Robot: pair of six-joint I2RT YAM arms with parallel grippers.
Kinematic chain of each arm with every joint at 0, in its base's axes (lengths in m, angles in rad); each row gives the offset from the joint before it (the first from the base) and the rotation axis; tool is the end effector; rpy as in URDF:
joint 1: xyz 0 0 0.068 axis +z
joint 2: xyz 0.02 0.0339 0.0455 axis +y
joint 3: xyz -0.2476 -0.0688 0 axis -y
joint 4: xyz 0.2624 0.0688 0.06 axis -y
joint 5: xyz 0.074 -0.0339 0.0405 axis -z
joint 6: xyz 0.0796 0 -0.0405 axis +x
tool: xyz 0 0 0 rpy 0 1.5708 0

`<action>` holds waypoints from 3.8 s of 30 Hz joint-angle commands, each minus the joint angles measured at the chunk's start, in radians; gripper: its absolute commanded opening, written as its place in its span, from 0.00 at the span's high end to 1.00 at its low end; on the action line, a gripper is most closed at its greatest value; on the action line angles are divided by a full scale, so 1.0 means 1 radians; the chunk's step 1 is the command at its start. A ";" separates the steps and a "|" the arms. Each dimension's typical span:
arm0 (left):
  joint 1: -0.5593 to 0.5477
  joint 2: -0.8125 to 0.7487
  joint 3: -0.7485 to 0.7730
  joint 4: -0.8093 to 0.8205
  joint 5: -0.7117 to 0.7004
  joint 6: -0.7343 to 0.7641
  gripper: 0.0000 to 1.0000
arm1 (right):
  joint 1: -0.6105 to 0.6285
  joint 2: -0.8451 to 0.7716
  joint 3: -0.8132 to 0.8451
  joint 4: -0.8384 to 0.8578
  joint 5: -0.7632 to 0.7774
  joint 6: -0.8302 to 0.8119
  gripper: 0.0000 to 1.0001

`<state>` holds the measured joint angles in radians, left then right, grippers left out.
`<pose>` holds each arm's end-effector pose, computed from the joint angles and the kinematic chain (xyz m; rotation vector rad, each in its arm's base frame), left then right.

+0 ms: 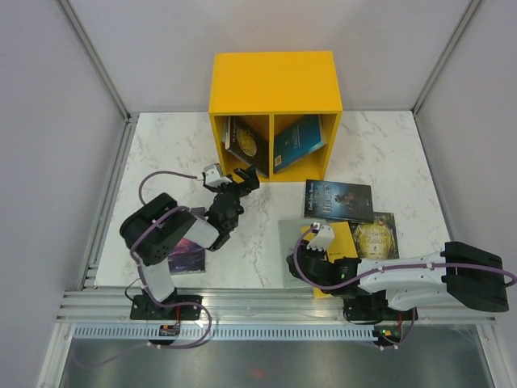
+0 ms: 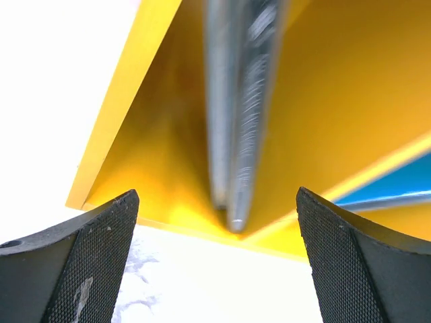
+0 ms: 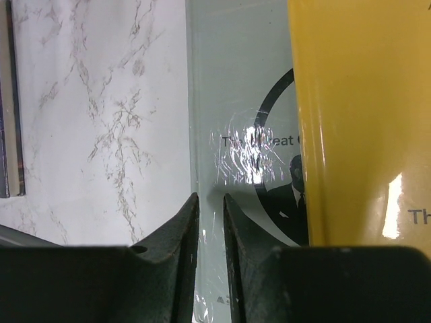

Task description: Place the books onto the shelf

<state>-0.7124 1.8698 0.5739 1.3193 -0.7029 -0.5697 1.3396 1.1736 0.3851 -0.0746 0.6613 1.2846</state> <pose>0.3035 -0.1942 0.1170 -0.4461 1.5073 -0.4685 0.1027 0.2231 0.0940 0.2250 2.2745 0.6106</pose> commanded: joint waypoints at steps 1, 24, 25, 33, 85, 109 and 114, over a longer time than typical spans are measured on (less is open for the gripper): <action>-0.001 -0.191 -0.057 0.186 0.080 0.056 0.00 | 0.003 0.017 0.043 -0.071 -0.016 -0.037 0.74; 0.738 -0.810 -0.060 -1.695 0.764 -0.248 0.00 | -0.118 0.443 0.508 0.212 -0.379 -0.369 0.15; 0.783 -0.817 -0.077 -1.698 0.743 -0.251 0.00 | -0.131 0.460 0.532 0.231 -0.406 -0.367 0.14; 0.936 -0.956 -0.161 -1.757 0.562 -0.326 0.00 | -0.175 0.563 0.584 0.288 -0.522 -0.344 0.15; 0.252 -0.630 -0.569 -0.755 1.178 -0.317 0.14 | -0.289 0.512 0.251 0.395 -0.491 -0.226 0.18; 0.251 -1.199 -0.546 -1.192 1.329 -0.242 0.31 | -0.327 0.524 0.256 0.345 -0.456 -0.261 0.18; 0.251 -1.239 -0.523 -1.206 1.300 -0.266 0.50 | -0.333 0.529 0.250 0.343 -0.451 -0.266 0.18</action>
<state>-0.4576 0.6727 0.0406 0.0937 0.5774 -0.8463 1.0172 1.6634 0.6571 0.3820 0.1822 1.0496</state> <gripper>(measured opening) 0.551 0.818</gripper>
